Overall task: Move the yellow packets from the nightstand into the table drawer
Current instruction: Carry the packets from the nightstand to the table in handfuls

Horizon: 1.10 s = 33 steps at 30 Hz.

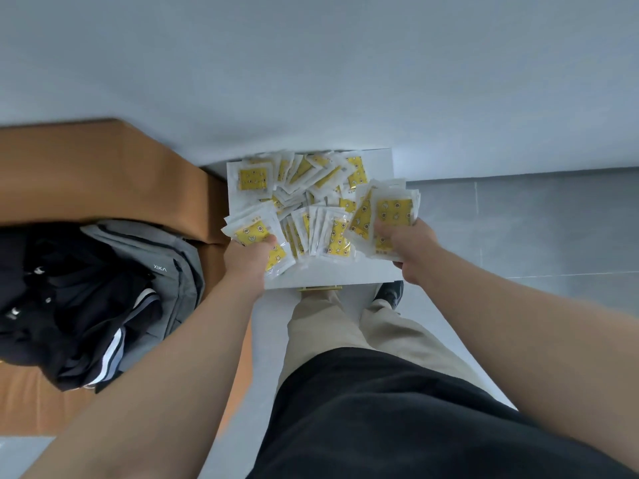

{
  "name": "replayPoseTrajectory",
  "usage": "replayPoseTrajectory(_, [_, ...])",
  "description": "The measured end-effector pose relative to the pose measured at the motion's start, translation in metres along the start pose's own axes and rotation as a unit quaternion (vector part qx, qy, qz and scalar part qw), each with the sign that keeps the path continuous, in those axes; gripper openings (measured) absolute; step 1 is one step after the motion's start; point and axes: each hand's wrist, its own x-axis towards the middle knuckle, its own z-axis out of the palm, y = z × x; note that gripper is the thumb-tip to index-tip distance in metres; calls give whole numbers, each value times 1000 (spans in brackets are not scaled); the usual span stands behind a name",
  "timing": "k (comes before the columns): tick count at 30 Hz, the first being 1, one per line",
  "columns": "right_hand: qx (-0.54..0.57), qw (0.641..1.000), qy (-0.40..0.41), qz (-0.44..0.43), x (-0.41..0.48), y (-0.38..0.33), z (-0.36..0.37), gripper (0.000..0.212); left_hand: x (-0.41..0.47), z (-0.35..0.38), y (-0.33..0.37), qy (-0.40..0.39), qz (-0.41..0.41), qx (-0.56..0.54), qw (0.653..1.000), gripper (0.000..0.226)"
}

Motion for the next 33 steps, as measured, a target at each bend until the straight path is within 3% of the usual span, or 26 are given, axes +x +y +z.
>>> replayPoseTrajectory(8, [69, 996, -42, -47, -51, -36, -38, 33, -72, 15, 52, -93, 67, 12, 993, 14])
replayPoseTrajectory(14, [146, 984, -43, -96, -81, -58, -89, 32, -124, 37, 94, -182, 118, 25, 976, 31])
replayPoseTrajectory(20, [246, 963, -15, -112, -109, -58, -139, 34, -178, 91, 121, -246, 162, 67, 953, 17])
replayPoseTrajectory(26, [392, 908, 74, -126, -136, -29, -175, 27, -223, 149, 126, -370, 193, 186, 889, 17])
replayPoseTrajectory(33, [569, 795, 189, -90, -169, 63, -191, 27, -262, 194, 81, -499, 179, 330, 781, 18])
